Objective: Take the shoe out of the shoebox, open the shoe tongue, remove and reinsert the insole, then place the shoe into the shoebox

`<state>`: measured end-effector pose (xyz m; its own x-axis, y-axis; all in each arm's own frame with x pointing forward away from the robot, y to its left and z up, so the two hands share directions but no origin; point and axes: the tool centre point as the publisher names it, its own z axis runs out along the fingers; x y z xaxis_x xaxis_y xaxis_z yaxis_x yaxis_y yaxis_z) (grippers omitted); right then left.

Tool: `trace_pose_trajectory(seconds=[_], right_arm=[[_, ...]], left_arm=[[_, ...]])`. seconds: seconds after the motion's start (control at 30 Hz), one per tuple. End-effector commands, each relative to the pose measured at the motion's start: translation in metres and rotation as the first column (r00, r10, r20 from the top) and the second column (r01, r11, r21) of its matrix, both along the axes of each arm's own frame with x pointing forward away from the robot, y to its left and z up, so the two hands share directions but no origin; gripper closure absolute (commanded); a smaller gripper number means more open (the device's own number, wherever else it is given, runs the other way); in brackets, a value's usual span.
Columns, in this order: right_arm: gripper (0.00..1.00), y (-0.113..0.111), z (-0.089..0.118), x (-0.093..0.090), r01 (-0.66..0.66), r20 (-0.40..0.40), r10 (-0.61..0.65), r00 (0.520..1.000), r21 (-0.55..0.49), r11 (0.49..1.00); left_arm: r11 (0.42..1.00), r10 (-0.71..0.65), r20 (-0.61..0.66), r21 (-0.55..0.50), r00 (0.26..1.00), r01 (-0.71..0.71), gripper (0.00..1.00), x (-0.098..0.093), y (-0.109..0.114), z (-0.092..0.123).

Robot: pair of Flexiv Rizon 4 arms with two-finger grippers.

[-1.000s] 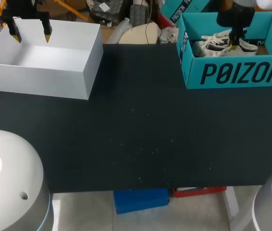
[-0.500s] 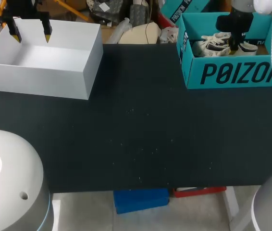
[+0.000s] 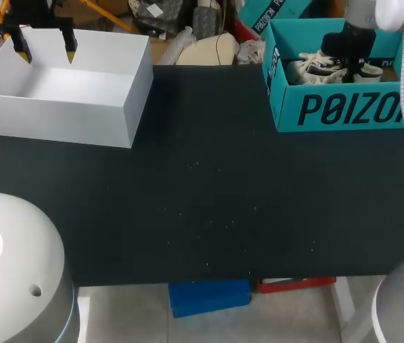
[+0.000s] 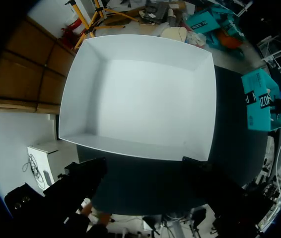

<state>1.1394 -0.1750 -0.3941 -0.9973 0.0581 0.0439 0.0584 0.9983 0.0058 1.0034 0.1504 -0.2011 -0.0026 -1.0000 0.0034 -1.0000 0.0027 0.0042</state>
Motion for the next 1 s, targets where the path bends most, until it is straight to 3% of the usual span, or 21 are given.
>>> trace_pose_trajectory(seconds=[0.03, 0.17, 0.27, 0.53, 0.67, 1.0], right_arm=[[0.81, 0.000, -0.010, 0.008, -0.001, -0.006, 0.001, 1.000, -0.002, 1.000], [0.82, 0.000, -0.014, 0.007, -0.004, -0.009, 0.004, 1.000, -0.012, 1.000], [1.00, 0.000, -0.016, 0.004, -0.005, -0.016, 0.005, 1.000, -0.016, 1.000], [1.00, -0.003, 0.005, -0.008, 0.015, -0.005, -0.015, 1.000, -0.026, 1.000], [1.00, -0.007, 0.033, -0.014, 0.009, 0.036, -0.008, 0.999, -0.033, 0.999], [1.00, -0.025, 0.137, -0.012, 0.000, 0.184, 0.017, 0.983, -0.095, 0.995]], left_arm=[[1.000, 0.002, -0.001, 0.002, 1.000, -0.002, 0.00, -0.001, 0.000, 0.001], [1.000, 0.002, -0.001, 0.002, 1.000, -0.002, 0.00, -0.001, 0.000, 0.001], [1.000, 0.002, -0.001, 0.002, 1.000, -0.002, 0.00, -0.001, 0.000, 0.001], [1.000, 0.002, -0.001, 0.002, 1.000, -0.002, 0.00, -0.001, 0.000, 0.001], [1.000, 0.002, -0.001, 0.002, 1.000, -0.002, 0.00, -0.001, 0.000, 0.001], [1.000, 0.002, -0.001, 0.002, 1.000, -0.002, 0.00, -0.001, 0.000, 0.001]])
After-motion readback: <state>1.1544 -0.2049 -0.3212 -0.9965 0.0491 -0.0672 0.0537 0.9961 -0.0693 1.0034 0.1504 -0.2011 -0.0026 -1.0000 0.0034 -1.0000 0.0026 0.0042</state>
